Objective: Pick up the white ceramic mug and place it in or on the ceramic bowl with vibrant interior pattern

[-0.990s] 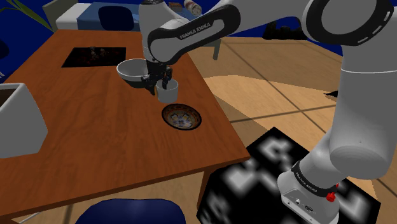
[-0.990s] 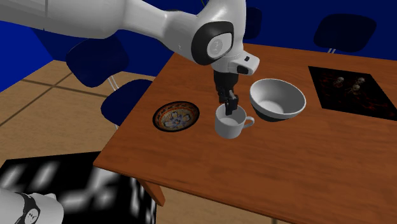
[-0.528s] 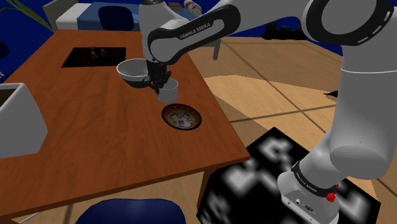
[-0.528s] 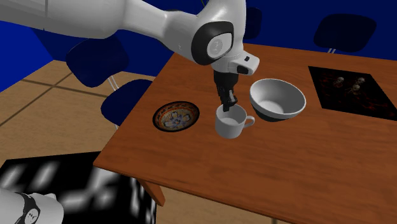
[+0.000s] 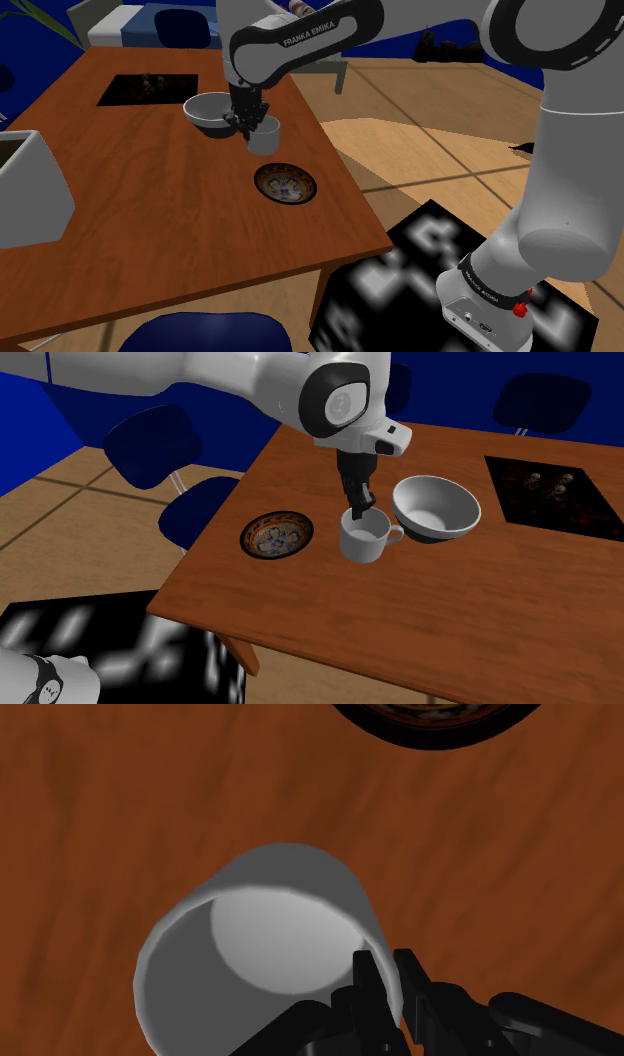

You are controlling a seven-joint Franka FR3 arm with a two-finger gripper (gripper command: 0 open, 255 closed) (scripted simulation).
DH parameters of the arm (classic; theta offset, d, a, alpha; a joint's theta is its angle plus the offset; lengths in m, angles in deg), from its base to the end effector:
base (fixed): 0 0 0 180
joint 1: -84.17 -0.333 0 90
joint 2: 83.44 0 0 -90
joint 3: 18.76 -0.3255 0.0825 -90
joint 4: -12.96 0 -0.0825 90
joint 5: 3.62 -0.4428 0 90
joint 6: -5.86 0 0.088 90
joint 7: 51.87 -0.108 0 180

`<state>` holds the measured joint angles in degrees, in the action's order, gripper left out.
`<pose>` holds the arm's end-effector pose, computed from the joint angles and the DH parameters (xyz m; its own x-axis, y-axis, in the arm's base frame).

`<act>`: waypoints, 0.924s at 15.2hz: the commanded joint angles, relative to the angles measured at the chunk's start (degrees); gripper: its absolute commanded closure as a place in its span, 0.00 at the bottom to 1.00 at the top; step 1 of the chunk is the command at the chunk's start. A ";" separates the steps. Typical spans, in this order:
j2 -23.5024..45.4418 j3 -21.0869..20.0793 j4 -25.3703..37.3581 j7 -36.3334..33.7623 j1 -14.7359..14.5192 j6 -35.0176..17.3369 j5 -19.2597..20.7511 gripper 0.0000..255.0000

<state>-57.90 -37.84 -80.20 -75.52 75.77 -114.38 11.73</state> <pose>0.6686 0.3034 0.3605 0.9829 0.1634 0.0855 0.1578 -0.9851 0.0681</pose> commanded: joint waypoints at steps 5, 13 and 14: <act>-1.50 -0.39 2.55 0.84 0.09 3.93 -0.87 1.00; -2.84 -0.77 6.80 1.81 0.01 9.38 -1.73 1.00; -2.95 -0.81 7.41 1.92 -0.02 10.08 -1.81 1.00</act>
<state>-60.61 -38.60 -73.23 -73.72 75.75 -104.97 10.04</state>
